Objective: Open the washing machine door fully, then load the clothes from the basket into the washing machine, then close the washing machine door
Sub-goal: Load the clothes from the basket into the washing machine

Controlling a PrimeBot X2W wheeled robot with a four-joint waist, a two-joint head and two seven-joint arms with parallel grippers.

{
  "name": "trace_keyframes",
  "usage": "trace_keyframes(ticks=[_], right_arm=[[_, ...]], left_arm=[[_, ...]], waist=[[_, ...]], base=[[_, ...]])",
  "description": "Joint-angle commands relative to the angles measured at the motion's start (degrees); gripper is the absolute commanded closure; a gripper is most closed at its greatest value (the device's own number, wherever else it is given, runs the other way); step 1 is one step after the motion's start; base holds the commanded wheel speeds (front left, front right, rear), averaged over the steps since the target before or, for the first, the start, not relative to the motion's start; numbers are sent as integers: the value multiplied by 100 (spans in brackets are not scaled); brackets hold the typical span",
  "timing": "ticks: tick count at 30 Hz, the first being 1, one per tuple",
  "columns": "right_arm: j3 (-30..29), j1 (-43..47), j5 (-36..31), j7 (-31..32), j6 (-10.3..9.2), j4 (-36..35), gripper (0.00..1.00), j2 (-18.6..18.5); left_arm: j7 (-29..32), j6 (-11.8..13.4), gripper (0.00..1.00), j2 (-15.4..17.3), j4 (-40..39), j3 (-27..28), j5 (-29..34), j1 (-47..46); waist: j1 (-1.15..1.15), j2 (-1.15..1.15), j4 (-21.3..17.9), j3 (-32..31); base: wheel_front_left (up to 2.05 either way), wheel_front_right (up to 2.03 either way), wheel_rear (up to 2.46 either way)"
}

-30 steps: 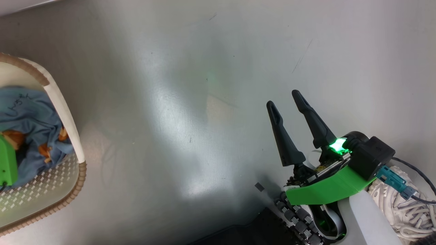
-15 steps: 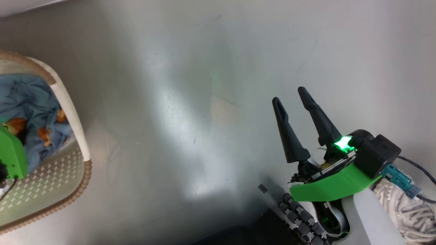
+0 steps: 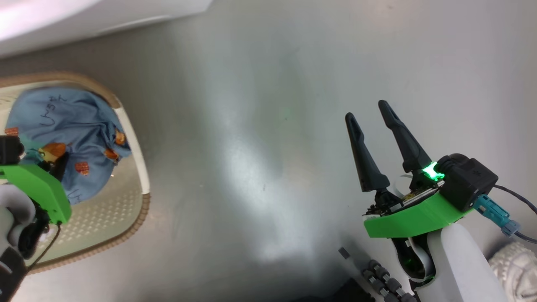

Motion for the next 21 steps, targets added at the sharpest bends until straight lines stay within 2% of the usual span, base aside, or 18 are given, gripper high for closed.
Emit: trace_keyframes(ticks=[1, 7, 14, 21], right_arm=[[61, 111, -53, -27, 16, -68, 0, 3], [-56, 114, -181, -27, 16, 64, 0, 3], [-168, 172, -305, -27, 16, 214, 0, 3], [-256, 206, -416, -27, 16, 367, 0, 3]], left_arm=[[-164, -9, 100, 195, -25, 107, -56, 196], [-686, -9, 100, 72, -69, 55, -164, 322], [-847, -9, 100, -88, -171, 218, -231, 501], [-856, -9, 100, -238, -529, 1293, 288, 932]], waist=[[0, 0, 257, -313], [0, 0, 489, -735], [0, 0, 746, -1189], [0, 0, 977, -1743]], base=[[0, 0, 0], [0, 0, 0], [0, 0, 0], [0, 0, 0]])
